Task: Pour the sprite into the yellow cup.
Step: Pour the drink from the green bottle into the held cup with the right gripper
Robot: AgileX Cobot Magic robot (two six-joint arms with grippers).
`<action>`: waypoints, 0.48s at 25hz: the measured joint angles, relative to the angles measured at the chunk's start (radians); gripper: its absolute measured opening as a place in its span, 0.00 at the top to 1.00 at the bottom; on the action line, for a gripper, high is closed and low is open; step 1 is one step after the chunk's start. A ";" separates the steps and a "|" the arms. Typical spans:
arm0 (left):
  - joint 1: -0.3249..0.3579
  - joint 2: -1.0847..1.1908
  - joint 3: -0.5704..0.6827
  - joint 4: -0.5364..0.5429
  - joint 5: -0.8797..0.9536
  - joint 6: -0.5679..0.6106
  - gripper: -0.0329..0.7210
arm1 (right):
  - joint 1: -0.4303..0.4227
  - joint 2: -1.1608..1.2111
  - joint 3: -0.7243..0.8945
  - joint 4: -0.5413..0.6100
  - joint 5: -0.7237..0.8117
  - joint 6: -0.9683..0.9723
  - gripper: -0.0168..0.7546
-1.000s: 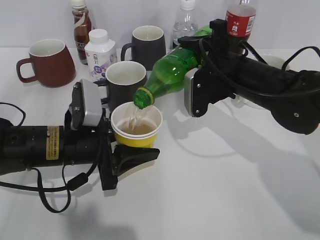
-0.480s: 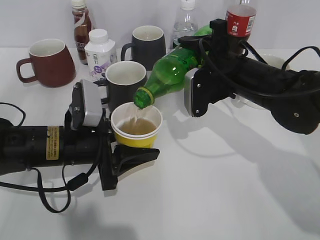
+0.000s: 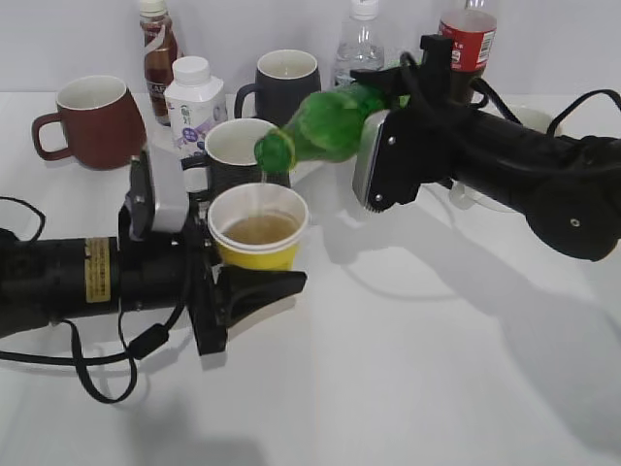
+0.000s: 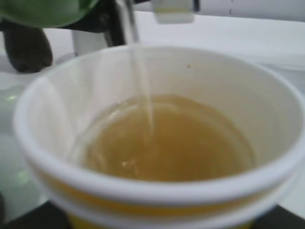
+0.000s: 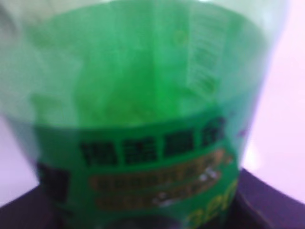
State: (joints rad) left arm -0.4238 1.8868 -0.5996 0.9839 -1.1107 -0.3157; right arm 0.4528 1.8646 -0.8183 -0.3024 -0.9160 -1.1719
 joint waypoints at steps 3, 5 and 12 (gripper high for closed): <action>0.011 0.000 0.001 -0.014 -0.013 0.000 0.40 | 0.000 0.000 0.000 0.000 0.009 0.103 0.43; 0.022 0.000 0.002 -0.014 -0.022 0.000 0.40 | 0.000 0.000 0.000 -0.004 0.014 0.184 0.43; 0.074 -0.005 0.006 -0.017 -0.073 0.000 0.40 | 0.000 0.000 0.000 -0.060 0.039 0.625 0.43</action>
State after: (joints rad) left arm -0.3502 1.8818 -0.5939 0.9668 -1.1838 -0.3157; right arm 0.4528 1.8646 -0.8183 -0.3627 -0.8768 -0.5466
